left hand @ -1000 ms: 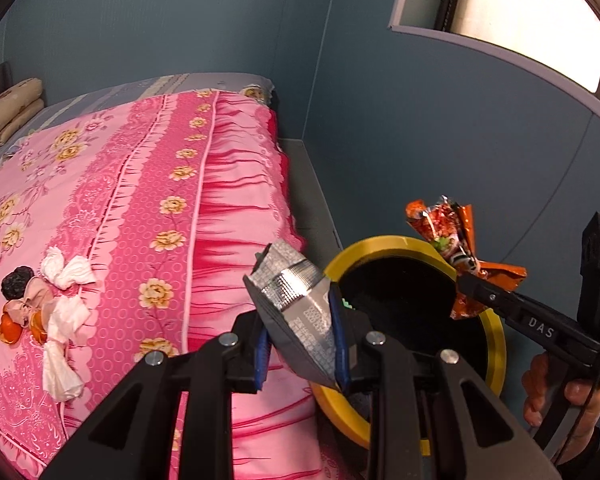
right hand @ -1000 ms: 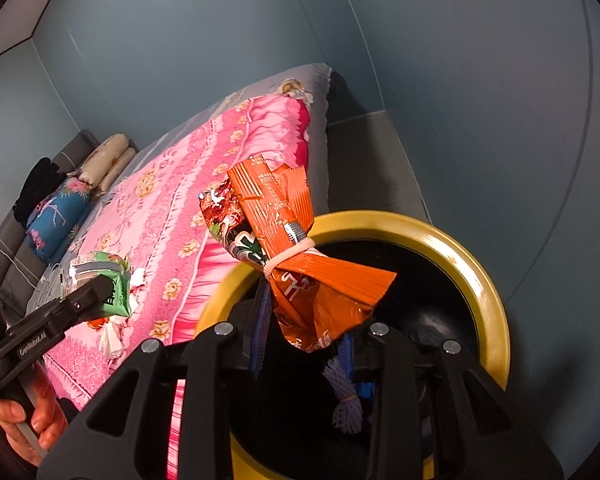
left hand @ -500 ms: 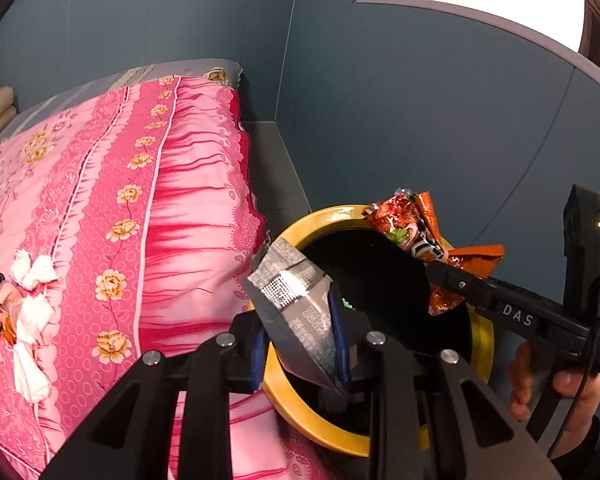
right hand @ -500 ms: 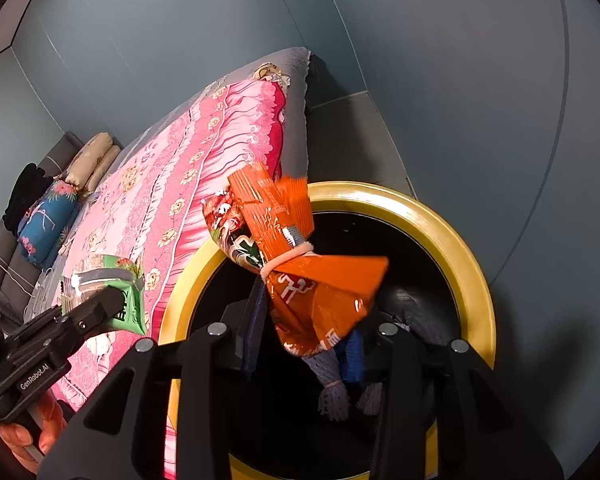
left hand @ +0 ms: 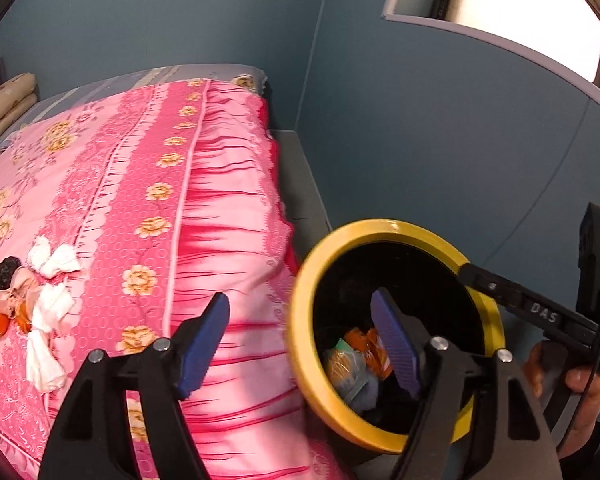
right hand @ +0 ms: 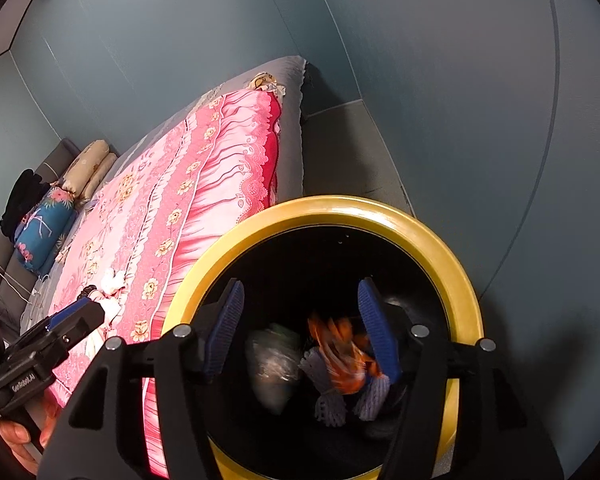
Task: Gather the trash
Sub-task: 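Carry both over the yellow bin and open both grippers to drop them, then move both tools back to the pile toward the orange peel and white tissue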
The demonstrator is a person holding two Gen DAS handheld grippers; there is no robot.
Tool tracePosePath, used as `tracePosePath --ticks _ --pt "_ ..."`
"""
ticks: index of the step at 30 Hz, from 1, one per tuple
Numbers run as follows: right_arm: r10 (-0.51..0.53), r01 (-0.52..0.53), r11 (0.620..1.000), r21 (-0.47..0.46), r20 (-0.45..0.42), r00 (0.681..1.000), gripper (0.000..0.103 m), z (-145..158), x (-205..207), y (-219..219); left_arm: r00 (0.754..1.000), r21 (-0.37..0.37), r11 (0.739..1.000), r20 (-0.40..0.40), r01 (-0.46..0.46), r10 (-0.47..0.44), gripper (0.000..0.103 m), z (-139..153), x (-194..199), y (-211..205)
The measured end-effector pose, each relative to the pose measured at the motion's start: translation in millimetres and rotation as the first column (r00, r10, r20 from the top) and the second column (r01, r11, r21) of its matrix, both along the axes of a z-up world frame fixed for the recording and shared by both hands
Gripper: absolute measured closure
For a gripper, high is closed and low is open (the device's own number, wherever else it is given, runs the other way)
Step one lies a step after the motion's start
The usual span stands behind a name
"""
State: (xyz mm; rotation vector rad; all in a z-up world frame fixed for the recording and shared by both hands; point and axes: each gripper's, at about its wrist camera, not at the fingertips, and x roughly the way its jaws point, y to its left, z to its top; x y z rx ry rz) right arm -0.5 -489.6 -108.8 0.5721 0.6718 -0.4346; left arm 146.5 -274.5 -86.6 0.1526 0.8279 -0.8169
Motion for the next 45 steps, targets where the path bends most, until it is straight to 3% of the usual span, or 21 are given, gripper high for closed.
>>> tracePosePath --ticks 12,24,35,45 --pt "0.077 -0.073 0.995 -0.067 0.062 0.995 0.037 30.8 26.5 27.0 0.983 -0.037 0.982 0.011 -0.184 0.185 0.026 16.9 49.4 74.6" --pt "0.236 -0.227 0.967 -0.115 0.072 0.969 0.036 52.4 77.4 87.7 0.932 -0.061 0.931 0.017 -0.359 0.361 0.025 23.6 90.3 152.8" --pt "0.389 -0.381 0.914 -0.139 0.035 0.921 0.031 46.6 134.0 161.2 0.858 -0.033 0.858 0.001 -0.513 0.513 0.025 6.2 126.4 232.3" --pt "0.542 -0.540 0.833 -0.120 -0.017 0.840 0.021 20.7 193.6 242.7 0.780 0.008 0.781 -0.053 -0.624 0.624 0.025 -31.6 163.3 300.8"
